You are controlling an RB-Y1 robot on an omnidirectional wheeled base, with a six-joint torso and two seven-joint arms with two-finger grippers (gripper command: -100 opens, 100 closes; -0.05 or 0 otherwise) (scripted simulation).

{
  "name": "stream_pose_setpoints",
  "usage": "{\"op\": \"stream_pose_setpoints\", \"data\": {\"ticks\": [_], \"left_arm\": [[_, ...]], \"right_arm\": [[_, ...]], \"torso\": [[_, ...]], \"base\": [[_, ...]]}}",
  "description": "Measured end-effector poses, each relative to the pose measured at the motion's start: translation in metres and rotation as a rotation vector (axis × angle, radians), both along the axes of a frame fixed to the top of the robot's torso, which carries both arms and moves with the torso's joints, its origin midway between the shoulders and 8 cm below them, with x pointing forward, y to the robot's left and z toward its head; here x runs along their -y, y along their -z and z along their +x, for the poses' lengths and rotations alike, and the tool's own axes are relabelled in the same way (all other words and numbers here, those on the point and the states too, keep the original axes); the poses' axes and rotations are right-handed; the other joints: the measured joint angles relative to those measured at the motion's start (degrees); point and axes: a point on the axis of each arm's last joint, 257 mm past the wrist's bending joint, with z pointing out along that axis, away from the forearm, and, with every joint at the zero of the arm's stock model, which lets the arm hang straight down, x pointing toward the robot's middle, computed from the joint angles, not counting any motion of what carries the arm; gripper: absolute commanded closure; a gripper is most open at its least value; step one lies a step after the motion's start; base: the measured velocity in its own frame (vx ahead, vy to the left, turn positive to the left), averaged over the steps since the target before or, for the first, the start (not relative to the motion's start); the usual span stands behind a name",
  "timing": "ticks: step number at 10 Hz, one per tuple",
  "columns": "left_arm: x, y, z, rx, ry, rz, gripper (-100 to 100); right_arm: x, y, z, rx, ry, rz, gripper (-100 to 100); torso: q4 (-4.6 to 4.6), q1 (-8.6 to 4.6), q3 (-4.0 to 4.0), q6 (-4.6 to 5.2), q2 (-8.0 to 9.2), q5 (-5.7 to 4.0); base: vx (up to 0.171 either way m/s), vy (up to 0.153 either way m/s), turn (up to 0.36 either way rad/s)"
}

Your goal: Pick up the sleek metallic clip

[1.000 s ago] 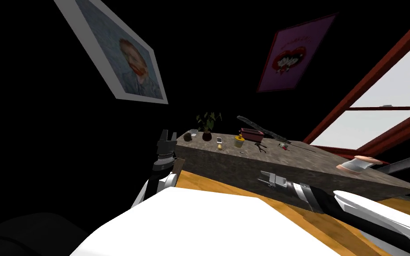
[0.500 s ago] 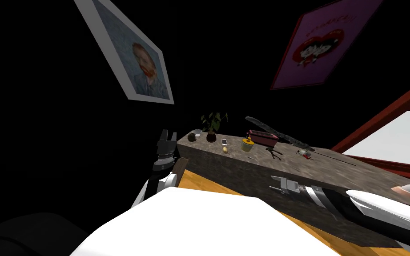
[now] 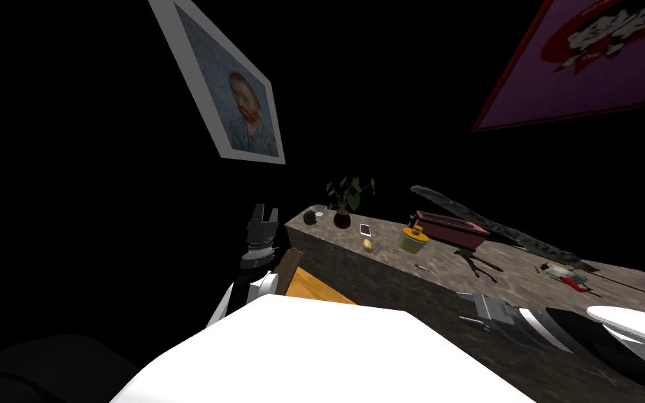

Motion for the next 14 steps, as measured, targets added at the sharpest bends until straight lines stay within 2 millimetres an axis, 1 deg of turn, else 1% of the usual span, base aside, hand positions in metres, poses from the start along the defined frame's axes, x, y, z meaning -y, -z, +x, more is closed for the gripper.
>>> {"op": "stream_pose_setpoints", "data": {"ticks": [2,3,4,5,6,7,8,9,10,11,12,14], "left_arm": [[0.000,0.000,0.000,0.000,0.000,0.000,0],[0.000,0.000,0.000,0.000,0.000,0.000,0],[0.000,0.000,0.000,0.000,0.000,0.000,0],[0.000,0.000,0.000,0.000,0.000,0.000,0],[0.000,0.000,0.000,0.000,0.000,0.000,0],[0.000,0.000,0.000,0.000,0.000,0.000,0],[0.000,0.000,0.000,0.000,0.000,0.000,0],[0.000,0.000,0.000,0.000,0.000,0.000,0],[0.000,0.000,0.000,0.000,0.000,0.000,0],[0.000,0.000,0.000,0.000,0.000,0.000,0],[0.000,0.000,0.000,0.000,0.000,0.000,0],[0.000,0.000,0.000,0.000,0.000,0.000,0]], "right_arm": [[0.028,0.005,-0.023,-0.070,-0.015,-0.082,-100],[0.039,0.007,-0.036,-0.104,-0.023,-0.118,-100],[0.048,0.006,-0.043,-0.119,-0.023,-0.136,-100],[0.056,0.002,-0.052,-0.142,-0.027,-0.157,-100],[0.061,0.003,-0.056,-0.152,-0.029,-0.168,-100],[0.070,0.003,-0.062,-0.170,-0.032,-0.185,-100],[0.077,0.004,-0.073,-0.196,-0.037,-0.203,-100],[0.089,0.003,-0.087,-0.228,-0.041,-0.230,-100],[0.096,0.003,-0.098,-0.258,-0.051,-0.250,-100],[0.097,0.003,-0.098,-0.260,-0.051,-0.253,0],[0.097,0.003,-0.098,-0.260,-0.051,-0.252,-100],[0.091,0.006,-0.094,-0.270,-0.051,-0.263,-100]], "torso": [[-0.03,-0.06,-0.07,0.03,-0.12,-0.02],[-0.03,0.01,-0.07,0.01,-0.11,-0.01],[0.01,0.04,0.02,0.09,0.05,0.00],[0.03,0.07,0.08,0.06,0.14,0.02],[0.05,0.01,0.14,0.10,0.24,-0.01],[0.06,-0.04,0.15,0.08,0.25,-0.01],[0.04,-0.01,0.10,0.05,0.17,-0.01],[0.01,0.01,0.03,0.02,0.05,0.00],[0.00,0.00,0.00,0.06,0.01,-0.01],[0.04,-0.01,0.11,0.12,0.21,-0.01],[0.09,0.00,0.21,0.13,0.38,-0.01],[0.15,-0.27,0.37,0.11,0.64,-0.06]], "base": [[0.138,0.016,0.292],[0.087,0.026,0.102],[0.071,0.028,0.142],[0.047,0.009,0.070],[0.052,-0.002,0.106],[0.081,0.009,0.232],[0.112,0.015,0.347],[0.118,0.002,0.234],[0.051,-0.004,0.034],[0.010,-0.001,-0.003],[-0.018,-0.038,0.053],[-0.060,-0.073,0.071]]}}
